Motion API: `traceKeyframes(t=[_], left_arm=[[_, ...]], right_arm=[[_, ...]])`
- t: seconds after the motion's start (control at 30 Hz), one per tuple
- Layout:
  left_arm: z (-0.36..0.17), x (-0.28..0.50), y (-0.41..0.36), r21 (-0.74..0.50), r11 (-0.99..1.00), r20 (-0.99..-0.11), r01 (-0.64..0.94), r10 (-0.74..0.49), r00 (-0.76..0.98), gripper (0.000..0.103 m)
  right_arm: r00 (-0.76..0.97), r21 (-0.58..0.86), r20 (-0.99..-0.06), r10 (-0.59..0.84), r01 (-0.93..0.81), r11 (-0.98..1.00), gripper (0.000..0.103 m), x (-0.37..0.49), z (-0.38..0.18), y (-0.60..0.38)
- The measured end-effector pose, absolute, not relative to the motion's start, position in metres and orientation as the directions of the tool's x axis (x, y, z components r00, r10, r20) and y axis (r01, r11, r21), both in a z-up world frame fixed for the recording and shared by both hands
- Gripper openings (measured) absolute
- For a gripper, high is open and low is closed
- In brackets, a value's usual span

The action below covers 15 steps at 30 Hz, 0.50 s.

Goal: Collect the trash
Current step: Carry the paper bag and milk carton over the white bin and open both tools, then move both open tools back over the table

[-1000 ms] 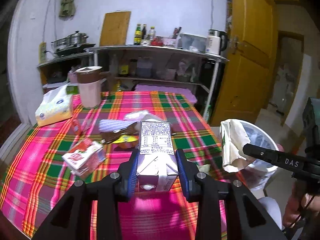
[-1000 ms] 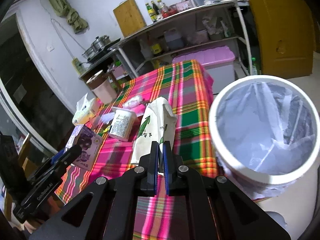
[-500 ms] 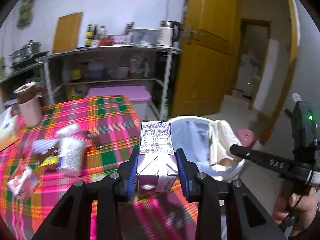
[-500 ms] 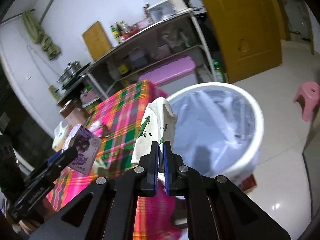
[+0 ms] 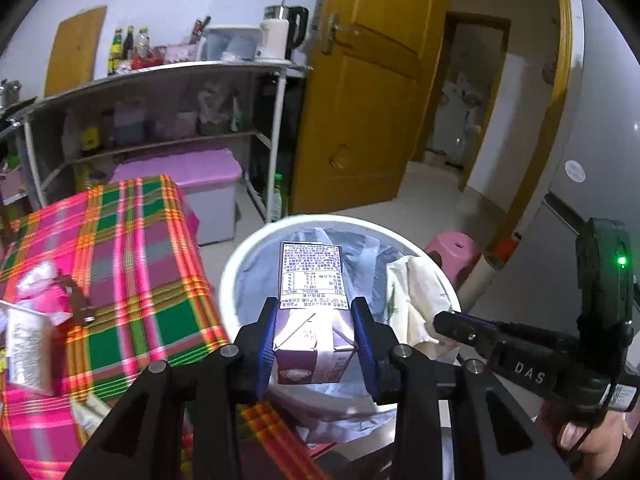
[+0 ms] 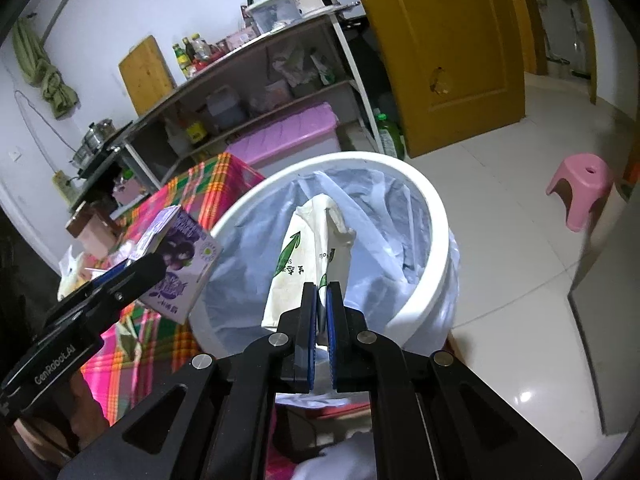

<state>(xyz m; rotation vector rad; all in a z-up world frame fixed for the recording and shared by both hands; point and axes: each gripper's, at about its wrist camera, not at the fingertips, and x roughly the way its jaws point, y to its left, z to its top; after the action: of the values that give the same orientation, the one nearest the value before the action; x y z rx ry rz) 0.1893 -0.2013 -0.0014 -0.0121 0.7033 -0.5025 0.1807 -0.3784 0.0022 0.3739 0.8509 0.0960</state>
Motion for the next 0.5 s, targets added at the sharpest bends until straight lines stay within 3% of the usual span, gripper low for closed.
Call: traceKeyframes(t=[0.5], left_arm=[[-0.015,0.197,-0.211,-0.181,0.867,-0.644,0.464,-0.461,0.610,0.039]], right_arm=[[0.626,0.356,-0.745,0.231,0.080,0.931,0.007,0.188,-0.007,-0.381]])
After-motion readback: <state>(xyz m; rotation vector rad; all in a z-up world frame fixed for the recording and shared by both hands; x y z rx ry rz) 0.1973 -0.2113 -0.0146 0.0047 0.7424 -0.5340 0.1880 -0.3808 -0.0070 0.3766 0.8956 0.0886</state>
